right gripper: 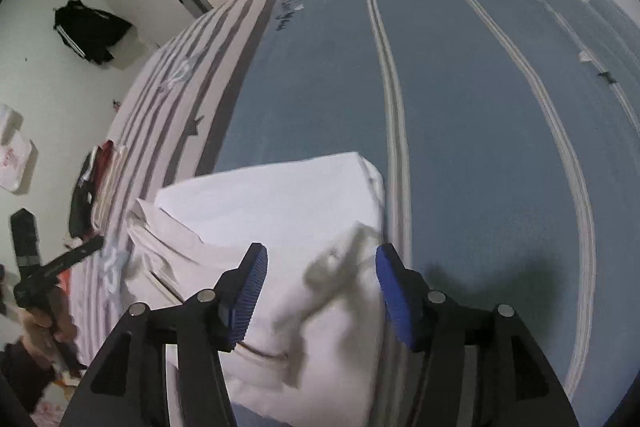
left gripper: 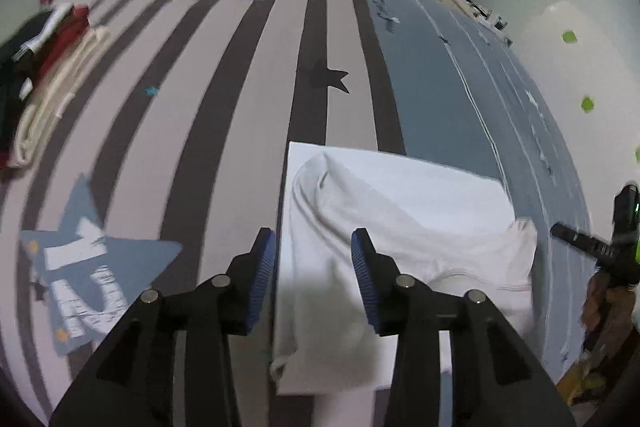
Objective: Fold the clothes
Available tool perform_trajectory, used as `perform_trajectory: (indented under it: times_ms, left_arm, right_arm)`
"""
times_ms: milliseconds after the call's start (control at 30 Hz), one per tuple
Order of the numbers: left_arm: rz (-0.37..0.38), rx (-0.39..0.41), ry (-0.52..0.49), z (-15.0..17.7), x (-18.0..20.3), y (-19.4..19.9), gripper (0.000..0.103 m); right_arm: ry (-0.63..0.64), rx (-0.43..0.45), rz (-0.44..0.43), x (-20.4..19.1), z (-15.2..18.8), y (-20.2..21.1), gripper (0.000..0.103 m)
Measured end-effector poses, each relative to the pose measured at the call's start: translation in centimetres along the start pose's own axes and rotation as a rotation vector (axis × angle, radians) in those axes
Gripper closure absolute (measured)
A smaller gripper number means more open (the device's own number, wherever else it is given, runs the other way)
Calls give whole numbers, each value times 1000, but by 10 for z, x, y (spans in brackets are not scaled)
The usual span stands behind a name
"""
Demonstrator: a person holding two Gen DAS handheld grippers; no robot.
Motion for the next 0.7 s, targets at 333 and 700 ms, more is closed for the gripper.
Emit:
perform_trajectory:
  times_ms: [333, 700]
  left_arm:
    - [106, -100, -161, 50, 76, -31, 67]
    - [111, -7, -172, 7, 96, -45, 93]
  right_arm:
    - [240, -55, 32, -60, 76, -1, 50]
    - [199, -56, 35, -81, 53, -35, 82]
Point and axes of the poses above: each gripper's, at about its wrist camera, not at the fingertips, and y roughly against the way its jaws point, x to its right, z to its underside, the point moved 7 cm from there along -y, roughly the way its jaws point, and after that the axes turned 6 degrees about z, right-handed, at the moved point
